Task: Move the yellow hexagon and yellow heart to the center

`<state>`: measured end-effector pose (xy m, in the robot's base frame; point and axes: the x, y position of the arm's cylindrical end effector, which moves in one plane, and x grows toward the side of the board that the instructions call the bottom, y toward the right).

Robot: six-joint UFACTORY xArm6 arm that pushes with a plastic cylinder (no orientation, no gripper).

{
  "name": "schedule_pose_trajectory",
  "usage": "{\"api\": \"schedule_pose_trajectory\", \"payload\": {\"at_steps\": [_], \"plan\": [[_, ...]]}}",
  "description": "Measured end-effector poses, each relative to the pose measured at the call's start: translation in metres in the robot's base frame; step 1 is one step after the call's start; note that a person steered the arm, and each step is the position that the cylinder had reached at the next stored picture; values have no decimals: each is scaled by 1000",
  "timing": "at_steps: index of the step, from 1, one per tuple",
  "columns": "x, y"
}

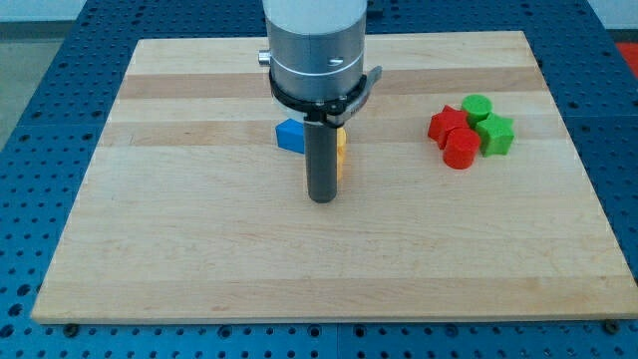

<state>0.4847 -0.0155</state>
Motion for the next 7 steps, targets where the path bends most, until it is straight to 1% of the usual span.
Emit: {"api": "schedule_pose_trajectory", "payload": {"at_steps": [2,4,5,6,7], "plan": [[-8,-14],[3,11],[-6,24],[-20,24],[-22,16]]}}
